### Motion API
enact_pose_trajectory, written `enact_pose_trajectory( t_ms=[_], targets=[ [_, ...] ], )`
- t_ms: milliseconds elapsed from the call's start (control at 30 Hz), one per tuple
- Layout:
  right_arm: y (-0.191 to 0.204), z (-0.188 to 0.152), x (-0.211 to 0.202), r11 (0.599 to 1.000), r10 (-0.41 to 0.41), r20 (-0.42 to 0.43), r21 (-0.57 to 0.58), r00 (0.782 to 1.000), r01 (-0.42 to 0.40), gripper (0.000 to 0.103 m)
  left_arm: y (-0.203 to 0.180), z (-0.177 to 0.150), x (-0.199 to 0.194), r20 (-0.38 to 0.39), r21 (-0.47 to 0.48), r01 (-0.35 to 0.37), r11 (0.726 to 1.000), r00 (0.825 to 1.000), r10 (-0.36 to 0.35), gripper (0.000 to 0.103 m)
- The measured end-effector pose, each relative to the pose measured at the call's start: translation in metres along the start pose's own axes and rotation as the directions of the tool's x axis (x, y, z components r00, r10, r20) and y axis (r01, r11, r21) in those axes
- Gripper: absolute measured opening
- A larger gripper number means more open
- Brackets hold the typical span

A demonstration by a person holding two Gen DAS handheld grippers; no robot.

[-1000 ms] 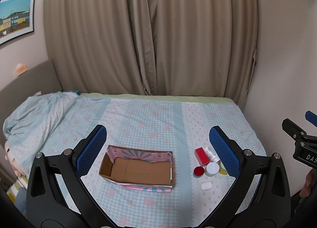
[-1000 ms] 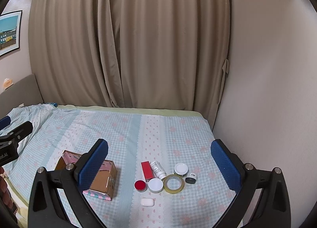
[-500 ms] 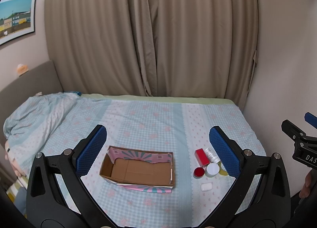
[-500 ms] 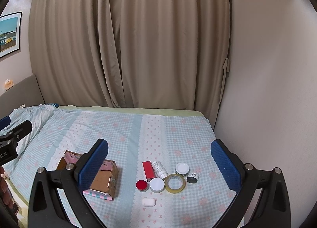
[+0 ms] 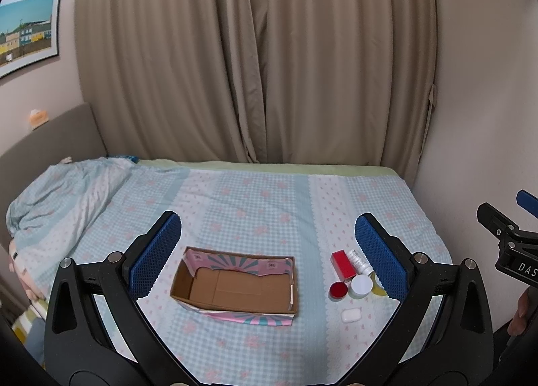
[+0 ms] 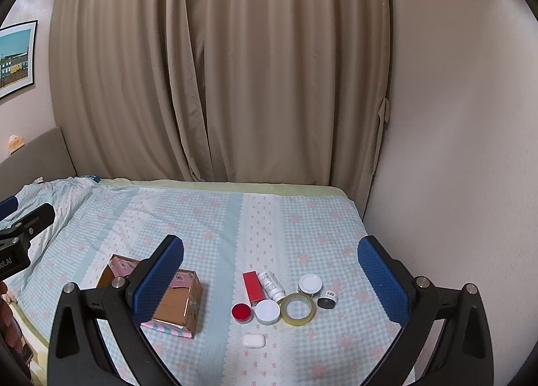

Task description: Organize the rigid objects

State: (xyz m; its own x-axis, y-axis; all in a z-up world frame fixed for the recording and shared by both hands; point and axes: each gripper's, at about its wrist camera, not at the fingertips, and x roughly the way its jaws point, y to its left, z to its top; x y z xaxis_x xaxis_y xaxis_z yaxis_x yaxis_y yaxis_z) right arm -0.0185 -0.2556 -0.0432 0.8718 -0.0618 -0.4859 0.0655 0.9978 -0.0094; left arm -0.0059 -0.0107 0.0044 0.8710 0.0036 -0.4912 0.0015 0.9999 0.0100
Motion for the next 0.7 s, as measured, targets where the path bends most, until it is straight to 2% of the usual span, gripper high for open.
enact_pose_trajectory(
  t_ms=[367,567,700],
  targets=[
    [0.0003,-0.0019,-0.0007,1.0,0.007,0.002,0.002,1.0,-0.007,0.103,-0.001,0.001,-0.0009,0.005,0.014,0.0,1.0,1.0,0.0,0.103],
    [-0.0014,-0.0053,-0.0004,1.0,0.01,0.005,0.013,1.0,-0.01,0.103,0.0057,0.0027,-0.0008,0.015,-0.011,0.043,0.999,0.999,-0.043,0.103],
    [-0.0037,-0.0049,0.0009,0.999,0.014,-0.005,0.031,1.0,-0.014,0.103,0.0078,0.0095,0.0078,-0.014,-0.014,0.03,0.999,0.999,-0.03,0.103]
  ],
)
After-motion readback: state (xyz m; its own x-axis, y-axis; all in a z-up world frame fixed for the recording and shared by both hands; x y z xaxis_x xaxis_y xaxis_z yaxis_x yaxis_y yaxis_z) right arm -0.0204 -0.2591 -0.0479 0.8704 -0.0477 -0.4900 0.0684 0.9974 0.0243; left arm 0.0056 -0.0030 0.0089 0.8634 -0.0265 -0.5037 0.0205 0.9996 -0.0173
